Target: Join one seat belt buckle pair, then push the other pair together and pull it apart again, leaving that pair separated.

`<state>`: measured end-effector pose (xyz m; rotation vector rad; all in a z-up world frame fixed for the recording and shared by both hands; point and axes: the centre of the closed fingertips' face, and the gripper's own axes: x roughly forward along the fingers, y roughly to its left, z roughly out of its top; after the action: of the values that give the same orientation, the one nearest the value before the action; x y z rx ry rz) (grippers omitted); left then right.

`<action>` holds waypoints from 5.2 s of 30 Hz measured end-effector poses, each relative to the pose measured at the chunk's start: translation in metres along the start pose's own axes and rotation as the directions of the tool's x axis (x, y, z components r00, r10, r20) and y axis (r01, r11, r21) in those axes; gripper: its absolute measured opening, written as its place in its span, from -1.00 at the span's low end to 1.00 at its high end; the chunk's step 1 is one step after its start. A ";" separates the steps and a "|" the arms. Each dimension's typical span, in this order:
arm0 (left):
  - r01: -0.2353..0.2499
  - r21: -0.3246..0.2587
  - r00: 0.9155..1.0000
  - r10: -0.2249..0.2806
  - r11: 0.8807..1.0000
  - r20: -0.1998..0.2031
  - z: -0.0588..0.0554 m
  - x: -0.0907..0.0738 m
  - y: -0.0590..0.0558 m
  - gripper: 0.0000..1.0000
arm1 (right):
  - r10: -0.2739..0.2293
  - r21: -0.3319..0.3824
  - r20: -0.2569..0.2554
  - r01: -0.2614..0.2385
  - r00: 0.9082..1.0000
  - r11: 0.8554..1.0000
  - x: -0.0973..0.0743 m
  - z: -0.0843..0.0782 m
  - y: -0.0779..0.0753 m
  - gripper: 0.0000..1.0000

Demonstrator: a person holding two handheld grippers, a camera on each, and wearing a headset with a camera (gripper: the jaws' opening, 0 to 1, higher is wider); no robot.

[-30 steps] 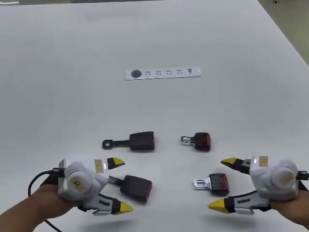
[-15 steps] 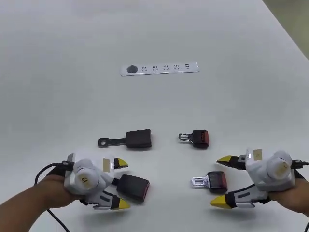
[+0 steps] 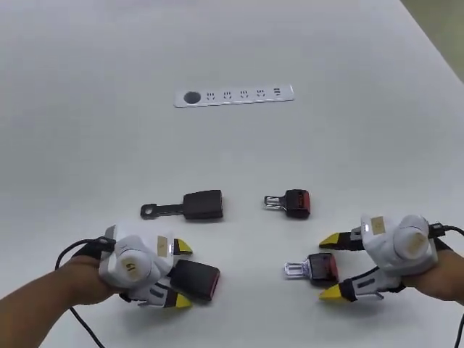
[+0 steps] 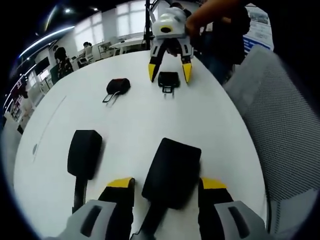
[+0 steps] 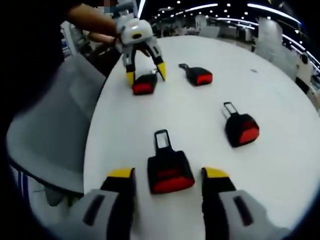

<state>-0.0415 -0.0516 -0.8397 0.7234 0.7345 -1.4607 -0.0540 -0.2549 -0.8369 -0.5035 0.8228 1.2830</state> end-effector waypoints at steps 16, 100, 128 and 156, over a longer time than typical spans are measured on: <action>-0.051 -0.055 0.998 0.054 0.997 0.042 0.004 -0.001 0.002 -0.24 | 0.025 -0.049 0.012 -0.024 1.000 0.998 -0.002 -0.003 -0.001 -0.29; -0.058 -0.086 0.995 0.064 0.995 0.071 0.003 -0.001 0.004 -0.30 | 0.096 -0.020 0.367 -0.095 0.925 0.995 0.073 0.090 0.021 -0.31; -0.057 -0.073 0.996 0.062 0.996 0.067 0.001 0.000 0.003 -0.30 | 0.095 -0.021 0.352 -0.094 0.931 0.995 0.081 0.101 0.026 -0.31; -0.037 -0.041 0.997 0.039 0.998 0.062 0.002 -0.001 0.000 -0.33 | 0.081 -0.011 0.321 -0.082 0.944 0.997 0.095 0.119 0.029 -0.32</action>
<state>-0.0410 -0.0528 -0.8373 0.6546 0.6964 -1.4239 -0.0454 -0.1006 -0.8322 -0.2490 0.5753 1.3949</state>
